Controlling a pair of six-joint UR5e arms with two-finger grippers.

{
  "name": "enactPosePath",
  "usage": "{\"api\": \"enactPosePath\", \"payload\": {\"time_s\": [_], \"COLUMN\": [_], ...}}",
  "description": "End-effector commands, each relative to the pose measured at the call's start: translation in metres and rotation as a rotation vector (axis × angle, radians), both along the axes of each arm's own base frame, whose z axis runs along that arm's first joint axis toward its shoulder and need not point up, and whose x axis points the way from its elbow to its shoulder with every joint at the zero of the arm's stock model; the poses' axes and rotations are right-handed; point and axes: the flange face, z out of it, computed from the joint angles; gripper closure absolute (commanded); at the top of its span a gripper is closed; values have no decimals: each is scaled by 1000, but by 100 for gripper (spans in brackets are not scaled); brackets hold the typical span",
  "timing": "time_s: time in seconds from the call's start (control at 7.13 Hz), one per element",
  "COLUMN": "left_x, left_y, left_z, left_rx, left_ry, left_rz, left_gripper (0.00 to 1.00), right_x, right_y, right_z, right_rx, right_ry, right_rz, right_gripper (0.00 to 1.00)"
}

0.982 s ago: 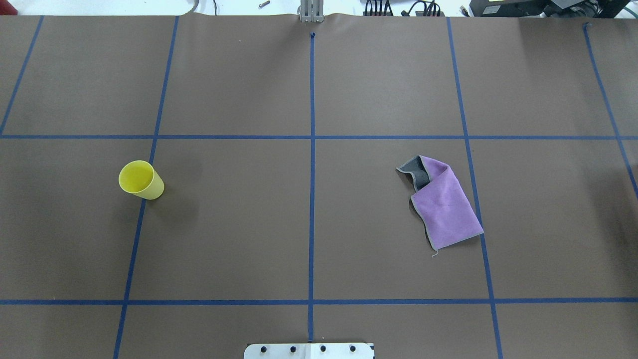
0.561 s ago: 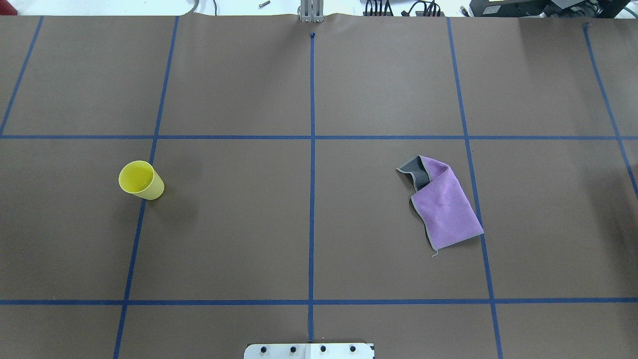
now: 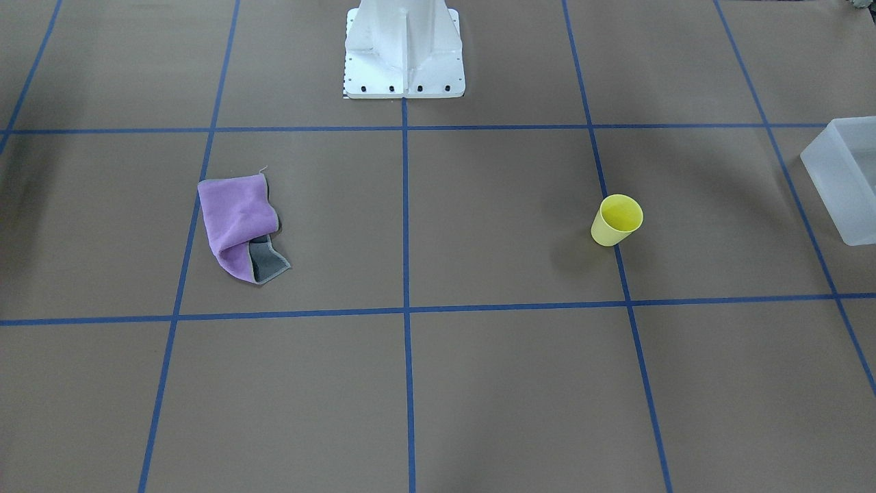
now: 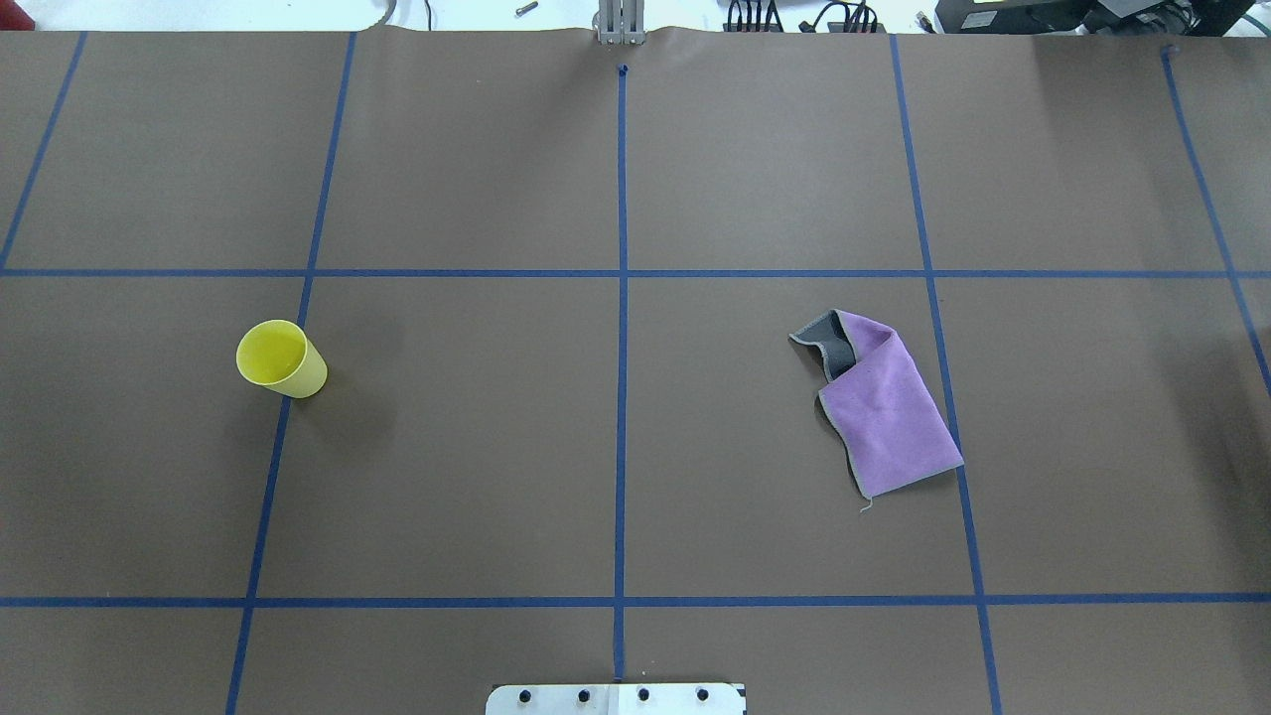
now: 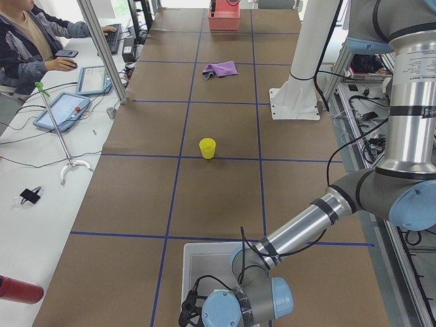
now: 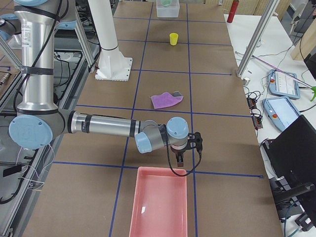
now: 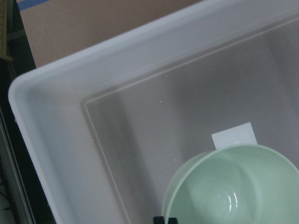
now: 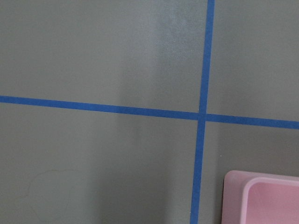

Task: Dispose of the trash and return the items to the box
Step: 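Release the bowl and move the left gripper toward the yellow cup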

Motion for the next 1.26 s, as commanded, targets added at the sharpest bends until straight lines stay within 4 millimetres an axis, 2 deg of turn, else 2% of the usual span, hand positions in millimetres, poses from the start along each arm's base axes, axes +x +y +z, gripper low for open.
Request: {"api": "enactPosePath", "payload": {"time_s": [0.0, 0.14, 0.28, 0.42, 0.56, 0.7, 0.84, 0.98, 1.12], "left_x": [-2, -3, -1, -4, 18, 59, 110, 164, 211], "left_y": [-10, -18, -38, -62, -91, -114, -127, -127, -129], "left_z": [-5, -16, -59, -115, -179, -242, -310, -375, -427], "left_rx": [8, 22, 33, -10, -17, -42, -70, -104, -142], "left_ry": [-1, 6, 94, 139, 143, 173, 201, 235, 257], "left_rz": [-2, -17, -78, -146, -183, -215, -237, -251, -264], "left_gripper": [2, 2, 2, 2, 2, 2, 2, 2, 2], "right_x": [-2, -2, -3, -12, -27, -30, -30, -31, -37], "right_y": [-4, -6, -6, -11, -15, -15, -15, -15, -16], "right_z": [-4, -5, -7, -17, -26, -27, -32, -37, -47], "right_rx": [9, 12, 10, -16, -36, -34, -28, -28, -27], "right_ry": [5, 5, 1, -14, -20, -19, -22, -27, -33], "right_rz": [-1, -2, 1, 24, 28, 24, 25, 31, 32], "right_gripper": [0, 0, 0, 0, 0, 0, 0, 0, 0]}}
